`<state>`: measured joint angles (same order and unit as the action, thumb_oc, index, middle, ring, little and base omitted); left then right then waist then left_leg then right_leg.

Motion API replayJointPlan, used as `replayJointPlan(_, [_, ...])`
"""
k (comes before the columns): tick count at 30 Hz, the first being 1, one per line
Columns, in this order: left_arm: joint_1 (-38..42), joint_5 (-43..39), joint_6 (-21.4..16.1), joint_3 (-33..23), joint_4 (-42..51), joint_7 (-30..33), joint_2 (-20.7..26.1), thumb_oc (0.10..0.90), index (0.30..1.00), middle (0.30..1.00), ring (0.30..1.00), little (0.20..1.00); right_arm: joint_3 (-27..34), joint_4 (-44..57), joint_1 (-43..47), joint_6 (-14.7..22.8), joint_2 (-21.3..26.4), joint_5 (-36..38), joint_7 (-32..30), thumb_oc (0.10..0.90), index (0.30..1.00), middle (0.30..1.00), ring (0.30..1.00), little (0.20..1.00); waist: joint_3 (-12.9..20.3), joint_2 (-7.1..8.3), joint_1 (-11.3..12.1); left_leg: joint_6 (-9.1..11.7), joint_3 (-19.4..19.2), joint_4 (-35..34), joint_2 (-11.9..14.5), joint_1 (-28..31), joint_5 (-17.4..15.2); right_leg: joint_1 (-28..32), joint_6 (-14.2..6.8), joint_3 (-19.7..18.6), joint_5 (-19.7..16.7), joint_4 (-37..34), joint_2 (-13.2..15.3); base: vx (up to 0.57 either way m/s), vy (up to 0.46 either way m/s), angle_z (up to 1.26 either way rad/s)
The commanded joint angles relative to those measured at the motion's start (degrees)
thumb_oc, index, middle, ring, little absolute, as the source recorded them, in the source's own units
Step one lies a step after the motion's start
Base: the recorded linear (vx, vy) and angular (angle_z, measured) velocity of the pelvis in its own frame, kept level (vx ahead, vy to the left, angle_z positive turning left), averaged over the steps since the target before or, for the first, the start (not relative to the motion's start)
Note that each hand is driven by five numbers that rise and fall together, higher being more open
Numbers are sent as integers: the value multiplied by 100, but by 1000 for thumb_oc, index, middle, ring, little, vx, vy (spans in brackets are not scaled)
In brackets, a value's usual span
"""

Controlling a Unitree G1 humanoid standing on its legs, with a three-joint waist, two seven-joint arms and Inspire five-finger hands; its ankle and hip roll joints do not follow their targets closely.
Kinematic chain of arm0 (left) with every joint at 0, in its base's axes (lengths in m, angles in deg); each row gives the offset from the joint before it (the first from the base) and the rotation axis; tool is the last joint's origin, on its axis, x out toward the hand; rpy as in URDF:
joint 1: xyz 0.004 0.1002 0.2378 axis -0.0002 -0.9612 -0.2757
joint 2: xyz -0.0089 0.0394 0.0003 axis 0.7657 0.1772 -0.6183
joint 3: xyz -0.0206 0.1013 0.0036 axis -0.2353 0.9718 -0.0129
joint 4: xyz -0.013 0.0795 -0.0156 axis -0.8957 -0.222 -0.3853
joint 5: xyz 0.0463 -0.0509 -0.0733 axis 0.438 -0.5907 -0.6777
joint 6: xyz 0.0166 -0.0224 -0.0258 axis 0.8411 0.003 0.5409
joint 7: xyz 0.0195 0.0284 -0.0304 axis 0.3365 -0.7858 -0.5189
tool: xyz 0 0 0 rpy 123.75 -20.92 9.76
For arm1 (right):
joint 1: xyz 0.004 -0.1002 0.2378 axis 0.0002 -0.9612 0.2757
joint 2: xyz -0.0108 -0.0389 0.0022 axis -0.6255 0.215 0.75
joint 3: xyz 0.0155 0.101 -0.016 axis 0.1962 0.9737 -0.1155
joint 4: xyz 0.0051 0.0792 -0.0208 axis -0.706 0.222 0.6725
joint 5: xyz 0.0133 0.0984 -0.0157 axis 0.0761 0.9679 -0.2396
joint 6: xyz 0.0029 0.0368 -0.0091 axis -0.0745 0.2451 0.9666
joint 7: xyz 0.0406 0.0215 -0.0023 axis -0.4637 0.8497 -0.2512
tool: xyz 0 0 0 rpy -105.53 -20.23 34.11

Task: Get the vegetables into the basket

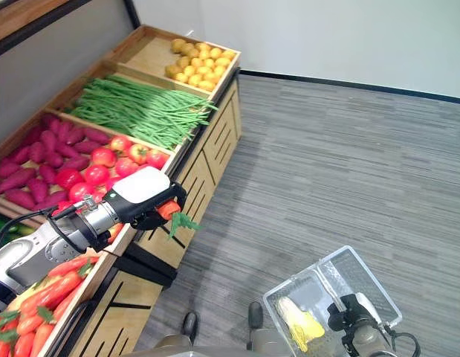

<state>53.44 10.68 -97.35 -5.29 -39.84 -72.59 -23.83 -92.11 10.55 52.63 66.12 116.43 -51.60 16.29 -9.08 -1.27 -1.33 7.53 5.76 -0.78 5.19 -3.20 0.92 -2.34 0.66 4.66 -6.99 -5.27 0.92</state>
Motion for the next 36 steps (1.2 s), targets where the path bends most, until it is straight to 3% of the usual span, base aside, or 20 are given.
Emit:
replayJointPlan(1, [292,-377,-102,-704,446,355,334,400,300,300,300,300,-13,196,-9,127,353,100,-144,400,300,300,300,300,126,61,3,-277,-307,-145,-142,177,126,224,-897,-114,574,570,752,34,141,-19])
replayJointPlan(7, [210,-458,-164,-749,579,251,528,400,300,300,300,300,-102,237,16,86,189,0,-79,400,300,300,300,300,138,234,-1,-529,-897,-132,-412,361,-137,-77,-1179,-685,278,584,1017,8,246,-48])
replayJointPlan(12, [148,-419,-174,-806,568,260,556,400,300,300,300,300,-106,411,54,79,149,-52,-92,400,300,300,300,300,97,332,-37,-654,-1247,-131,-555,388,-236,-369,-1377,-926,-113,518,1159,-72,151,-50])
replayJointPlan(14, [141,-416,-169,-799,509,265,574,400,300,300,300,300,-123,362,95,73,110,-73,-121,400,300,300,300,300,25,292,98,-715,-1448,-118,-478,373,-241,-490,-1344,-392,-12,949,1287,-109,48,-55])
replayJointPlan(15, [150,-416,-169,-797,507,266,575,400,300,300,300,300,-121,360,102,74,108,-73,-121,400,300,300,300,300,32,298,96,-713,-1447,-115,-480,345,-218,-517,-1338,-393,-29,953,1289,-130,21,-53])
replayJointPlan(16, [144,-406,-147,-850,540,239,619,400,300,300,300,300,-111,380,74,85,94,-106,-110,400,300,300,300,300,42,258,171,-700,-1561,-142,-398,331,-167,-343,-1274,151,98,1243,1436,-122,11,-53])
replayJointPlan(18, [109,-408,-129,-899,540,189,660,400,300,300,300,300,-100,343,78,79,62,-137,-116,400,300,300,300,300,134,249,239,-689,-1638,-217,-338,294,-88,-199,-1226,458,129,1361,1532,-85,-15,-45])
replayJointPlan(23, [151,-433,-100,-889,542,88,668,400,300,300,300,300,-68,399,-13,94,81,-126,-109,400,300,300,300,300,320,397,287,-622,-1694,-331,-355,327,-35,33,-1313,514,3,1078,1593,22,-82,-22])
replayJointPlan(26, [73,-449,-118,-889,496,57,620,400,300,300,300,300,-101,630,43,107,208,-177,-144,400,300,300,300,300,442,492,311,-465,-1821,-376,-218,329,67,163,-1356,649,69,448,1464,4,-176,-24])
replayJointPlan(32, [205,-661,-157,-687,475,-3,356,400,300,300,300,300,-124,970,263,126,564,-166,-228,400,300,300,300,300,473,433,269,-285,-1838,-422,13,375,211,384,-1280,749,124,66,1251,-24,-153,-18])
replayJointPlan(35, [506,-794,-212,-371,407,7,178,400,300,300,300,300,-260,1342,528,171,862,-183,-269,400,300,300,300,300,514,359,226,-217,-1858,-422,124,378,272,414,-1240,758,186,27,1161,-31,-108,-7])
replayJointPlan(36, [793,-838,-236,-13,392,-28,32,400,300,300,300,300,-381,1577,794,212,1077,-181,-286,400,300,300,300,300,544,311,173,-182,-1882,-422,184,381,303,412,-1232,736,226,27,1115,-35,-72,-6])
